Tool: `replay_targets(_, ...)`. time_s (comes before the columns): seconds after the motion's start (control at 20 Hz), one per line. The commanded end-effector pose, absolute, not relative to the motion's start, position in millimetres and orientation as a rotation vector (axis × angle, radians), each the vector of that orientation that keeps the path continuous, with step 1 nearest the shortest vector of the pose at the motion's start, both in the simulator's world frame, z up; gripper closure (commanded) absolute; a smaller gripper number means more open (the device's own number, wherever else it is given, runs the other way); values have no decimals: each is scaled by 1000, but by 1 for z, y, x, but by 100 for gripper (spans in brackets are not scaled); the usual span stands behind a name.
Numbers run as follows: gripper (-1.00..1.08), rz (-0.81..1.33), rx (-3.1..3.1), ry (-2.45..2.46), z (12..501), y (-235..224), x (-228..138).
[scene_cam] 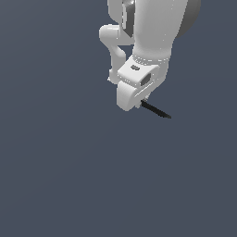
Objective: Pick up the object and move it to a goal position.
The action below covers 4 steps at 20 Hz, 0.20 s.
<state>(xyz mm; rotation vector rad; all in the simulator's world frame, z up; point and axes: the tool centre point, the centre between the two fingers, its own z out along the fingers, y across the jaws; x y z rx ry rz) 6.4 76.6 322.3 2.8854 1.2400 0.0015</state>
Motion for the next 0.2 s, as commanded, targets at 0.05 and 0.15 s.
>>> replay_targets(0.05,108,0,2887,1239,332,79,4)
replay_targets(0.15,108,0,2887,1239,333,79,4)
